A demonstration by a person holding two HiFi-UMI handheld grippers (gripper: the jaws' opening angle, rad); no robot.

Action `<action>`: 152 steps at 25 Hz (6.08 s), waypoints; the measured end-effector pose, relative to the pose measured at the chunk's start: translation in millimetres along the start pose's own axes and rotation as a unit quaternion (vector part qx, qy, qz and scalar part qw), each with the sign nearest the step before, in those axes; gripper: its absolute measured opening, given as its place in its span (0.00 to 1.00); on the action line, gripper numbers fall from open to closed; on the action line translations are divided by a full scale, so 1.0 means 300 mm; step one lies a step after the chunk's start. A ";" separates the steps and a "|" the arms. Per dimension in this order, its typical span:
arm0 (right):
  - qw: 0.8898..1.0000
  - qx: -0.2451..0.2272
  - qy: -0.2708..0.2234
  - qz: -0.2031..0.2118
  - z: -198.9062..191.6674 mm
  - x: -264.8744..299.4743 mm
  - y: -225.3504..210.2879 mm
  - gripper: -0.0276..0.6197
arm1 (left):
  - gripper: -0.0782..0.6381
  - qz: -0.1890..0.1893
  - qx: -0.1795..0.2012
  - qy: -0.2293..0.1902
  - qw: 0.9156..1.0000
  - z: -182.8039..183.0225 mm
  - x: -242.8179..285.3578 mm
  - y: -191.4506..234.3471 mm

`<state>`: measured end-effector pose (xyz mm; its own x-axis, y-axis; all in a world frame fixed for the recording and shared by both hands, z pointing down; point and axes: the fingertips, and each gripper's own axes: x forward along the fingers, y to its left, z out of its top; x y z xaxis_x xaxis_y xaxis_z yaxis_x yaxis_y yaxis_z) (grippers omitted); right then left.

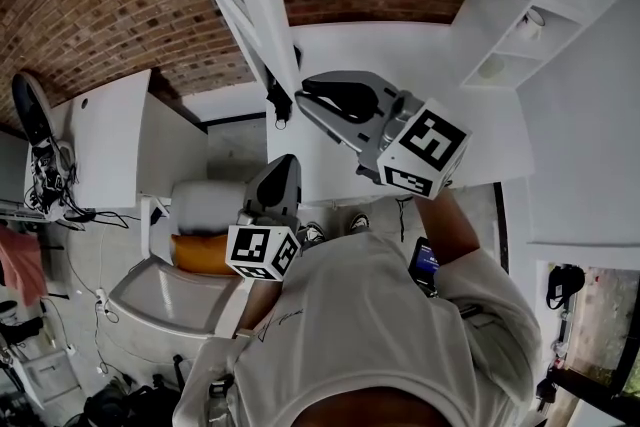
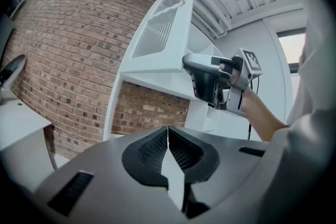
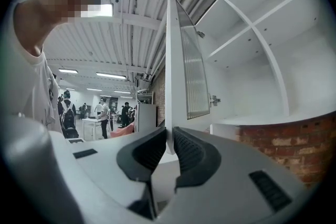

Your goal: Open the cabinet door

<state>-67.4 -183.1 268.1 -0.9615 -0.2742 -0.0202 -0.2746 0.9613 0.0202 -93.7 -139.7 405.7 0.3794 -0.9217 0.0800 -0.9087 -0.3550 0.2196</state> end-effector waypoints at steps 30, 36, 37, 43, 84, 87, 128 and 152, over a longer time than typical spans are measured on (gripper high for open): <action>0.999 -0.001 -0.006 0.035 0.006 0.103 0.113 0.13 | 0.13 0.003 -0.004 -0.005 1.000 0.008 -0.027 0.038; 0.999 -0.001 -0.005 0.036 0.005 0.128 0.133 0.13 | 0.13 0.004 -0.005 -0.004 1.000 0.008 -0.045 0.062; 0.999 -0.002 -0.005 0.037 0.005 0.132 0.137 0.13 | 0.13 0.005 -0.005 -0.004 1.000 0.008 -0.048 0.066; 0.999 -0.003 -0.007 0.043 0.007 0.161 0.160 0.13 | 0.13 0.007 -0.008 -0.014 1.000 0.022 -0.064 0.086; 0.993 -0.022 0.013 0.118 0.009 0.433 0.317 0.11 | 0.13 0.034 -0.014 -0.024 0.999 0.045 -0.143 0.245; 0.993 -0.024 0.017 0.118 0.008 0.429 0.316 0.11 | 0.13 0.031 -0.018 -0.020 0.999 0.034 -0.130 0.237; 0.999 0.007 0.047 -0.008 -0.127 0.113 -0.021 0.08 | 0.13 -0.017 -0.006 -0.002 1.000 0.038 0.078 0.101; 0.985 0.089 0.104 -0.107 -0.359 -0.181 -0.143 0.08 | 0.13 -0.039 -0.003 0.016 0.999 0.002 0.135 0.030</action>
<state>-4.9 -212.2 376.0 -0.8692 -0.4522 0.1999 -0.4818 0.8654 -0.1374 -86.6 -180.4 410.2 0.4552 -0.8855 0.0935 -0.8746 -0.4250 0.2332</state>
